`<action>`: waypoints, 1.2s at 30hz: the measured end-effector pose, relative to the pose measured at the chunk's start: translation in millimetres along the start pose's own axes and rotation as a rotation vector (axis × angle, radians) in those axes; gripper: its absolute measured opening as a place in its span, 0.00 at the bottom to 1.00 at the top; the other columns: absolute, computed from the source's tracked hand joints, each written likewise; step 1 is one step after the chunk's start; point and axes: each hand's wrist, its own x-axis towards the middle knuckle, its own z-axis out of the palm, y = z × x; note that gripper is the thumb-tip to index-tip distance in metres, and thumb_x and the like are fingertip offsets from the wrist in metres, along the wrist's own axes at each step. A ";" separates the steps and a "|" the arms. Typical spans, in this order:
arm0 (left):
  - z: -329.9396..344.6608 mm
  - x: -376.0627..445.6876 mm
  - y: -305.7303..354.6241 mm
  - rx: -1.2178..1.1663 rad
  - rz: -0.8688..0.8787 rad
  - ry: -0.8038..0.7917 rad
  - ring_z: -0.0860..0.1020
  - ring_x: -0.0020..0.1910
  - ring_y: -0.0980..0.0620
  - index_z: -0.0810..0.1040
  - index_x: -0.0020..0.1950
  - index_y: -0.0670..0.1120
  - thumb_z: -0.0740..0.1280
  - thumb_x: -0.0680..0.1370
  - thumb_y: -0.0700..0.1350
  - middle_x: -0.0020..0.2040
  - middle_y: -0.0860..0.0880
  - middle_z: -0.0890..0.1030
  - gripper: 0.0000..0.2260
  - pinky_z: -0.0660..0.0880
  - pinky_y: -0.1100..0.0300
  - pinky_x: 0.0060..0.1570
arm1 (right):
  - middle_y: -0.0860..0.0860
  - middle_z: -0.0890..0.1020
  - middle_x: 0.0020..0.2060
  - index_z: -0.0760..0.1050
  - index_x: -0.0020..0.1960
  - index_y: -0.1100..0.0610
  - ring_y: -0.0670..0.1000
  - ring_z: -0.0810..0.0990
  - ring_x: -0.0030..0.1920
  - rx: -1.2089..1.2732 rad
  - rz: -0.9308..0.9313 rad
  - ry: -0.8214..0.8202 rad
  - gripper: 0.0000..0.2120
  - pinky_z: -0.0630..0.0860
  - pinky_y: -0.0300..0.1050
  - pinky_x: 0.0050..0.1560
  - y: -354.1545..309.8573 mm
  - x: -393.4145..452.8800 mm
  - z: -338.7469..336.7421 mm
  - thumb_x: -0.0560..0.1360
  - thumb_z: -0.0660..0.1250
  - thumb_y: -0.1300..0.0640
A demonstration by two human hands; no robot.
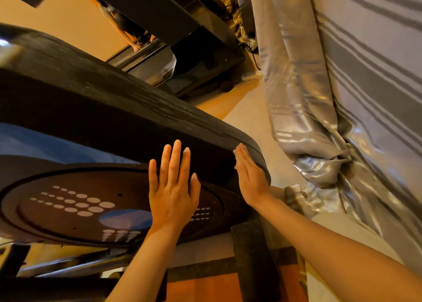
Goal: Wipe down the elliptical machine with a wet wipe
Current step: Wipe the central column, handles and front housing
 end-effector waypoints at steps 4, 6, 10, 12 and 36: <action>-2.1 6.1 -6.9 0.081 -0.064 -0.046 0.50 0.80 0.44 0.58 0.79 0.40 0.60 0.81 0.51 0.80 0.41 0.54 0.30 0.43 0.46 0.78 | 0.38 0.46 0.75 0.48 0.79 0.54 0.37 0.41 0.76 -0.128 -0.083 -0.130 0.24 0.42 0.35 0.75 -26.9 10.3 8.4 0.85 0.46 0.51; -1.4 6.9 -7.1 0.108 -0.069 -0.065 0.49 0.80 0.45 0.57 0.80 0.40 0.59 0.81 0.51 0.81 0.41 0.54 0.30 0.43 0.46 0.78 | 0.38 0.42 0.74 0.45 0.79 0.54 0.36 0.38 0.74 -0.195 -0.132 -0.158 0.25 0.38 0.33 0.73 -29.1 17.2 8.6 0.85 0.46 0.50; 0.1 6.7 -4.4 0.137 -0.065 -0.076 0.51 0.80 0.44 0.58 0.79 0.40 0.59 0.81 0.51 0.80 0.41 0.56 0.30 0.43 0.45 0.78 | 0.42 0.44 0.77 0.46 0.80 0.54 0.38 0.40 0.76 -0.236 -0.078 -0.134 0.25 0.38 0.35 0.75 -1.3 22.9 -4.0 0.85 0.46 0.50; 0.0 7.4 -4.0 0.154 -0.067 -0.077 0.50 0.80 0.44 0.59 0.79 0.40 0.60 0.80 0.51 0.80 0.41 0.57 0.30 0.43 0.45 0.78 | 0.44 0.47 0.79 0.48 0.80 0.55 0.39 0.43 0.76 -0.171 0.031 -0.107 0.25 0.42 0.38 0.76 10.1 28.3 -13.0 0.85 0.46 0.51; 14.3 7.7 -5.9 0.253 -0.040 -0.100 0.44 0.80 0.43 0.54 0.80 0.45 0.52 0.82 0.56 0.79 0.41 0.55 0.29 0.38 0.43 0.76 | 0.45 0.49 0.79 0.49 0.79 0.53 0.41 0.43 0.77 -0.166 0.064 -0.088 0.25 0.44 0.43 0.78 28.9 35.2 -23.0 0.84 0.44 0.49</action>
